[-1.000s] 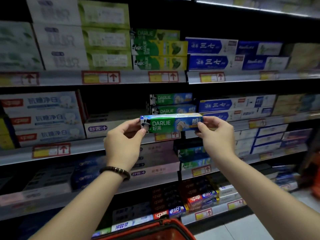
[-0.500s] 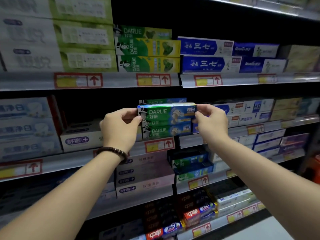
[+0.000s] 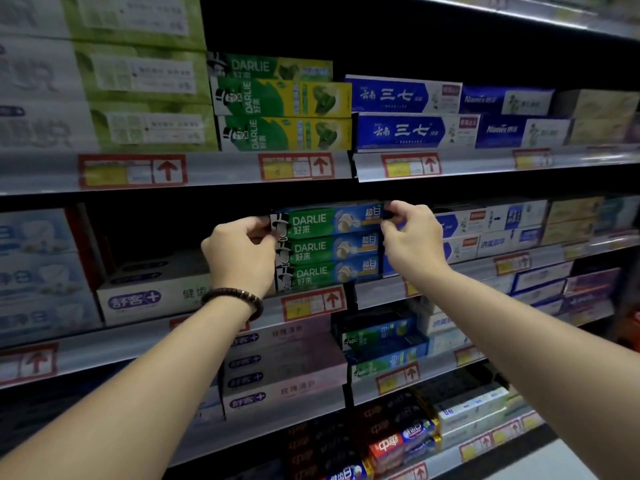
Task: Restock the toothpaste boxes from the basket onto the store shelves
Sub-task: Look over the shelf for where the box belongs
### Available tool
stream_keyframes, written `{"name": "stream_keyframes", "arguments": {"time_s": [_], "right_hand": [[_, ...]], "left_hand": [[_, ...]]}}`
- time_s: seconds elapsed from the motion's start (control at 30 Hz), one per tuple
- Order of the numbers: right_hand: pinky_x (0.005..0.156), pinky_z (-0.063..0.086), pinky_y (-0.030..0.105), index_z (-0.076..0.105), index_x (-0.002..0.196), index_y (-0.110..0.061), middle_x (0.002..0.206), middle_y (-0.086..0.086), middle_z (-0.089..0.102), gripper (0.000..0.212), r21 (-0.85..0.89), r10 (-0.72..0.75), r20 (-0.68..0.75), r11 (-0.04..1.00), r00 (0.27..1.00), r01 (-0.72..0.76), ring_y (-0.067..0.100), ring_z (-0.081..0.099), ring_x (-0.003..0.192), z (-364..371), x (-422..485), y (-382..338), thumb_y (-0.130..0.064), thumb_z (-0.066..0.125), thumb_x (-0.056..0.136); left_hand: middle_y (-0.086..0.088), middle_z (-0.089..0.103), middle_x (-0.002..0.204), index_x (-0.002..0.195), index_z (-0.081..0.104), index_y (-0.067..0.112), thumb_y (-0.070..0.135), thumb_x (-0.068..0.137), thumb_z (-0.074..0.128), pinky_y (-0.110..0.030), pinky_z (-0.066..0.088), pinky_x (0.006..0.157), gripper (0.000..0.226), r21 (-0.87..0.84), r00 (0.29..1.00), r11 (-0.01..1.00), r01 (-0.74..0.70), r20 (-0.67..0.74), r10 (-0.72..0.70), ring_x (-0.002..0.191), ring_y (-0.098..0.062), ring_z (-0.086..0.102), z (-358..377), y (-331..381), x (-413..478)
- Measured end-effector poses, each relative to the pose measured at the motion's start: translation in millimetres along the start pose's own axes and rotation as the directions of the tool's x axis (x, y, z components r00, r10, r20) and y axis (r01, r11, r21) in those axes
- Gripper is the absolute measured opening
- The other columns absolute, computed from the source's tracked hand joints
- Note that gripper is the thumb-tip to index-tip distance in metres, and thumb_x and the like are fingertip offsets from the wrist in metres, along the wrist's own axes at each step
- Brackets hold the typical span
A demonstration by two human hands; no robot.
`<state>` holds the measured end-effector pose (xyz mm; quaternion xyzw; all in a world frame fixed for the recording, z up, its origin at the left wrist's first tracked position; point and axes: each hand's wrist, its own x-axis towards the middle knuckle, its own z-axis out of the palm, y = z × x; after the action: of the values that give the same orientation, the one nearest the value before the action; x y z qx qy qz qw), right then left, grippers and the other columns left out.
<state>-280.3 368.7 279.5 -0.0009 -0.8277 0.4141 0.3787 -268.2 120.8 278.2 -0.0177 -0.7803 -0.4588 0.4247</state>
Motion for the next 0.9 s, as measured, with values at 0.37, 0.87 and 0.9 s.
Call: {"name": "stream_keyframes", "arguments": {"time_s": [0.37, 0.87, 0.9], "right_hand": [[0.079, 0.044, 0.034, 0.064, 0.142, -0.031, 0.118, 0.01, 0.069, 0.039, -0.048, 0.039, 0.073, 0.998, 0.997, -0.035, 0.029, 0.062, 0.103, 9.4, 3.2, 14.5, -0.023, 0.05, 0.106], [0.072, 0.049, 0.037, 0.041, 0.162, -0.032, 0.126, 0.012, 0.066, 0.072, -0.106, 0.137, 0.178, 0.987, 0.975, -0.119, 0.034, 0.063, 0.102, 12.0, -1.5, 5.4, -0.012, 0.048, 0.093], [0.072, 0.049, 0.036, 0.042, 0.161, -0.032, 0.125, 0.012, 0.066, 0.071, -0.104, 0.137, 0.177, 0.987, 0.975, -0.12, 0.034, 0.063, 0.101, 12.3, -1.4, 5.8, -0.013, 0.049, 0.093]], "left_hand": [[-0.001, 0.078, 0.096, 0.107, 0.082, 0.016, 0.023, 0.085, 0.083, -0.032, 0.056, 0.096, 0.023, 0.09, 1.0, 0.996, 0.002, 0.023, -0.004, 0.1, -0.026, 0.069, 4.3, -2.2, 3.8], [-0.002, 0.076, 0.098, 0.108, 0.078, 0.014, 0.007, 0.081, 0.082, -0.02, 0.049, 0.086, 0.028, 0.118, 0.996, 0.99, 0.077, 0.043, -0.083, 0.089, -0.016, 0.066, 6.3, 7.5, 7.0], [-0.002, 0.076, 0.097, 0.107, 0.078, 0.014, 0.007, 0.081, 0.082, -0.021, 0.05, 0.085, 0.028, 0.12, 0.996, 0.99, 0.076, 0.042, -0.081, 0.088, -0.015, 0.065, 6.2, 7.5, 6.9]]}}
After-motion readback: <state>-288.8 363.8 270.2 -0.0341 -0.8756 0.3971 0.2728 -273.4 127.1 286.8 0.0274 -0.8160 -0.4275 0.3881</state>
